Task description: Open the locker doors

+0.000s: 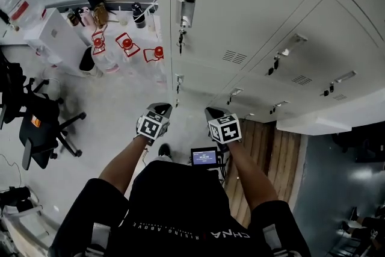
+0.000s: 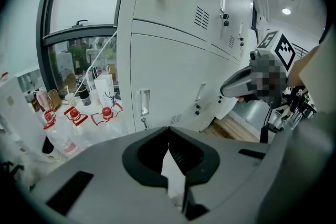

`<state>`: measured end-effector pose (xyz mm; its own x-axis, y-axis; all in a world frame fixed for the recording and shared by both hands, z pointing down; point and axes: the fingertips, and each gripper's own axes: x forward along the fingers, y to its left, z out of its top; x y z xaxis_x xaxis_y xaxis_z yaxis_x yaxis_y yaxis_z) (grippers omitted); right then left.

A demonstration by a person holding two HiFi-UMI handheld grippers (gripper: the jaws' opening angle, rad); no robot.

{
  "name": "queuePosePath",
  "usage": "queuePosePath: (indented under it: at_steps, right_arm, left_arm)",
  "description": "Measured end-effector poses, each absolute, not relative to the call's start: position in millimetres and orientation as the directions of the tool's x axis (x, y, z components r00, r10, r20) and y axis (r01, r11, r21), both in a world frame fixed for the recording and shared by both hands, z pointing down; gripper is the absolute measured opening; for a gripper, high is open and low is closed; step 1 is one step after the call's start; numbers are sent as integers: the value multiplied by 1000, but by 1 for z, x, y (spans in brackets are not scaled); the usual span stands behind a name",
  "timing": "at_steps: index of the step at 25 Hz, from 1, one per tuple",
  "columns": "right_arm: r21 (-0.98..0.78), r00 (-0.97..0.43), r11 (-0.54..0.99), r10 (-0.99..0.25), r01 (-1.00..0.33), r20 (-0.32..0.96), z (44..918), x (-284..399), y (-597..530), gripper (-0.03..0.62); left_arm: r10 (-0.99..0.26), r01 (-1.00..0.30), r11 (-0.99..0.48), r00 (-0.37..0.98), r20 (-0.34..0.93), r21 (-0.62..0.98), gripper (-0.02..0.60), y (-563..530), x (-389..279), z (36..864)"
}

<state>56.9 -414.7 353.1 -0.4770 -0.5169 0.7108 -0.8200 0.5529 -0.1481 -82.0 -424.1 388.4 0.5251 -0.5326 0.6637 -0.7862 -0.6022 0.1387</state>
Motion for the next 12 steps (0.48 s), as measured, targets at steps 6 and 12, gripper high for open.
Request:
queuePosePath:
  at_steps: [6,12]
  right_arm:
    - [-144,-460,530,-533,-836,710,356,45,-416,31]
    - [-158,-443,483,-562,-861,698,375,22,-424,31]
  left_arm:
    - [-498,-752,-636,569,654,170,20,-417,-80,395]
    - [-451,-710,-684,594,666,170,20,-421,-100,424]
